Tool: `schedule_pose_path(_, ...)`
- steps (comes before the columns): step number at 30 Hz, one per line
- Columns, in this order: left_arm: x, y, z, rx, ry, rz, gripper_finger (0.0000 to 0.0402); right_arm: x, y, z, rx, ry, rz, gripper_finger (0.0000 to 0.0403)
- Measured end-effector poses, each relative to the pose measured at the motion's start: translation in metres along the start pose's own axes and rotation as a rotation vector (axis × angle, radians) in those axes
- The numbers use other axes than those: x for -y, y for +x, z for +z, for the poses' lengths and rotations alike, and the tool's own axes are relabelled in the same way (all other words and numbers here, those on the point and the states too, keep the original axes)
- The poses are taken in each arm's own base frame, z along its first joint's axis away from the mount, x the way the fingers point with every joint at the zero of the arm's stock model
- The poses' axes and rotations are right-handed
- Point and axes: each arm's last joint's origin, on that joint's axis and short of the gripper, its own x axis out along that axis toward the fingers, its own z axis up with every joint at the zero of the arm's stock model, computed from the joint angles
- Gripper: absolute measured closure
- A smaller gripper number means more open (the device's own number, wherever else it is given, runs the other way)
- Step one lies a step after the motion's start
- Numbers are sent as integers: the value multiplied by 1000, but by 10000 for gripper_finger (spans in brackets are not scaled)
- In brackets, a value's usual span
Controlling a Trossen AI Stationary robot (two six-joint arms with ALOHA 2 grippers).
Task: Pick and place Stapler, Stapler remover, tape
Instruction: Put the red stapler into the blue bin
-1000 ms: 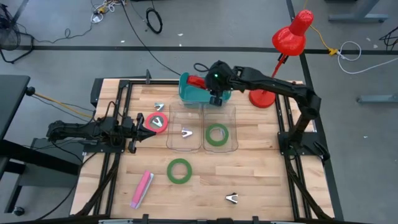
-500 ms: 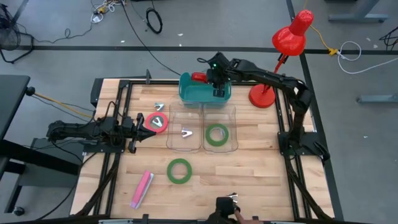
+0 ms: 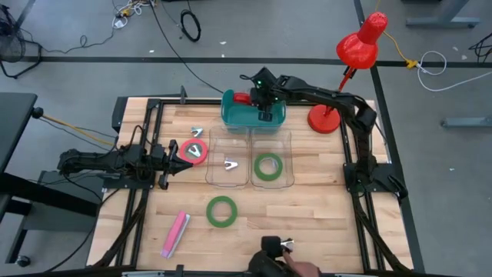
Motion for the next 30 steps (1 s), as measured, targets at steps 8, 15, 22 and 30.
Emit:
schedule_pose_path(8,0,0,0,0,0,0,399,-4,31,-8,-54,-10,29,272)
schedule_pose_path(15,0,0,0,0,0,0,399,-4,36,-8,-58,-6,30,268)
schedule_pose_path(22,0,0,0,0,0,0,399,-1,36,-7,-69,26,-45,222)
schedule_pose_path(30,0,0,0,-1,0,0,399,-1,35,-7,-75,61,-48,168)
